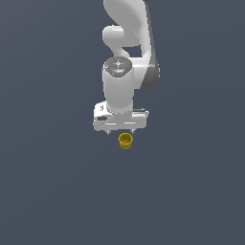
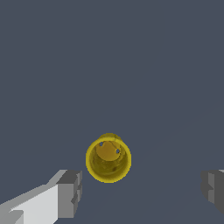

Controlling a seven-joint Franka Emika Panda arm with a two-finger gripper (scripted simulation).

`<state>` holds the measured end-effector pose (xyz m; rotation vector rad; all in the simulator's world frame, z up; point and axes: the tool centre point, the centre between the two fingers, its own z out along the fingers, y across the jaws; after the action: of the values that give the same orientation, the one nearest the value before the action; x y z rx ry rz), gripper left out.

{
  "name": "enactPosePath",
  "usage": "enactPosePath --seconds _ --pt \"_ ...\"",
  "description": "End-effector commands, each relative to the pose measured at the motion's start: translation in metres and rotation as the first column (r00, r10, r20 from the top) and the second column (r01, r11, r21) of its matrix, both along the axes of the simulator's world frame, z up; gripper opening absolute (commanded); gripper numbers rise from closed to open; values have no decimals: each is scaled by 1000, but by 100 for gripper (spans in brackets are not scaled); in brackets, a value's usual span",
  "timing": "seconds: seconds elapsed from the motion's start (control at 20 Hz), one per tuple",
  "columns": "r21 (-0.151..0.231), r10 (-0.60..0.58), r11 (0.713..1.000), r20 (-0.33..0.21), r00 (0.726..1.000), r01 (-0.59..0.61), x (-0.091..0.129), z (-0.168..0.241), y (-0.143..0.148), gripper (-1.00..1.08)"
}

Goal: Pick up the object and move it to a goal position.

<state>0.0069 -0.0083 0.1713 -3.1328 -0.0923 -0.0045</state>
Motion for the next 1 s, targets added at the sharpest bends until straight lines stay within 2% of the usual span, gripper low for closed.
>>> enactPosePath --seconds 0.0,0.35,0.65,0.95 --pt "-2 43 999 0 999 -43 -2 -6 2 100" --pt "-7 219 976 -2 976 -219 -9 -30 9 100" --pt "-9 382 924 -3 924 -382 -17 -52 16 100" --pt "-8 487 873 -3 873 -487 -24 -67 21 100"
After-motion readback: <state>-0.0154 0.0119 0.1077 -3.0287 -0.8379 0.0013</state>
